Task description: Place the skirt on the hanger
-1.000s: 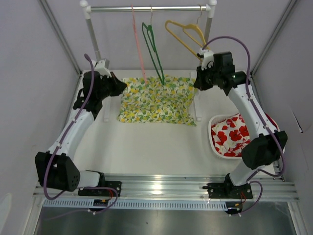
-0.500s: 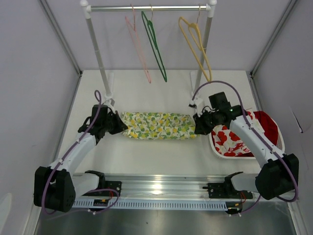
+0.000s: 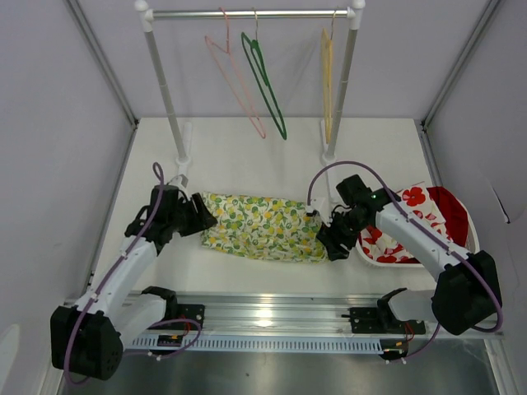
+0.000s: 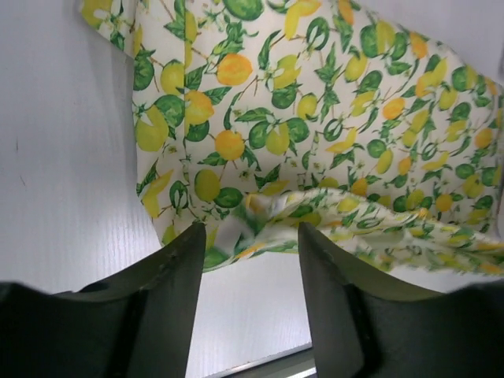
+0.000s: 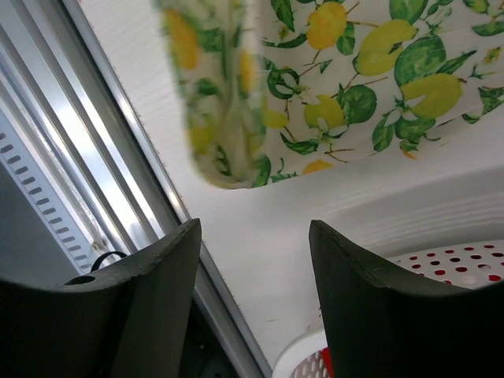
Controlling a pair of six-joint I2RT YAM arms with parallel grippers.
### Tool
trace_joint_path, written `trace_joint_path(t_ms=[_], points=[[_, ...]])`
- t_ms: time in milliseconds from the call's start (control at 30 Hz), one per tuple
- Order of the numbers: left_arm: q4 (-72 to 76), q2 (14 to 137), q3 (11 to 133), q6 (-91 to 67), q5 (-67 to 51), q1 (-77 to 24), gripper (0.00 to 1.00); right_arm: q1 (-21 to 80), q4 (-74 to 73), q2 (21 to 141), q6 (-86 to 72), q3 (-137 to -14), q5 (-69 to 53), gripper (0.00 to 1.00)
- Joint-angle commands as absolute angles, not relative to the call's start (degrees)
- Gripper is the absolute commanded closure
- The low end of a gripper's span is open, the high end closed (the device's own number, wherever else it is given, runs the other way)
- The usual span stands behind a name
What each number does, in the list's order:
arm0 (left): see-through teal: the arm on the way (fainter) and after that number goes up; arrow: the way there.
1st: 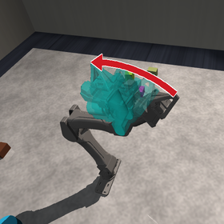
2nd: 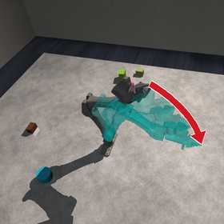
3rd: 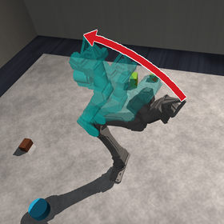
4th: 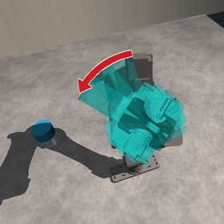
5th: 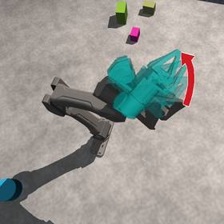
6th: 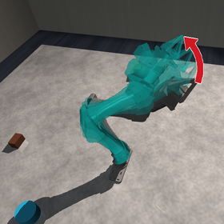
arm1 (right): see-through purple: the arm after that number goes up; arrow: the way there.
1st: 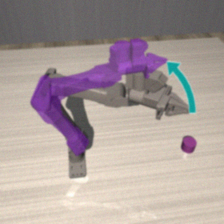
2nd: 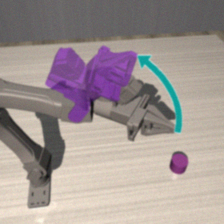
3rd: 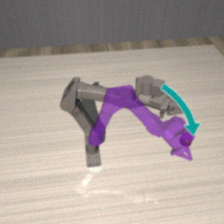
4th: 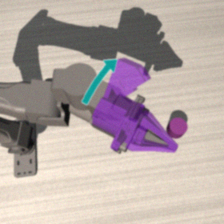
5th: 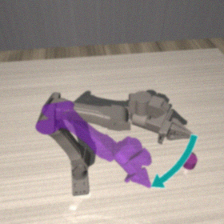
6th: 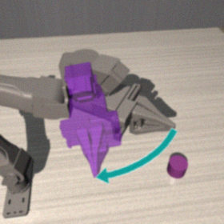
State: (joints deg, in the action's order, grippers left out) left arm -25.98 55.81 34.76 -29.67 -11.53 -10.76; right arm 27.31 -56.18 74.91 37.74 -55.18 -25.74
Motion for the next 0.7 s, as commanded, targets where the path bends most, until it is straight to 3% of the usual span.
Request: trace_joint_path(t_ms=[0, 367, 533, 667], points=[[-27.9, 53.2, 40.6, -28.0, -12.6, -11.0, 0.38, 26.5, -56.9, 74.4, 39.7, -55.9, -24.3, 0.36], [-29.1, 56.2, 57.6, -24.5, -16.8, -11.8, 0.32, 24.3, -60.6, 71.6, 39.5, -62.2, -27.0, 0.35], [-24.1, 60.9, 71.1, -26.3, -12.1, -13.5, 0.25, 22.7, -61.6, 69.6, 38.1, -66.5, -28.2, 0.33], [-18.1, 66.5, 79.3, -29.6, -1.1, -17.4, 0.24, 21.0, -60.9, 69.6, 35.7, -69.2, -29.0, 0.34]])
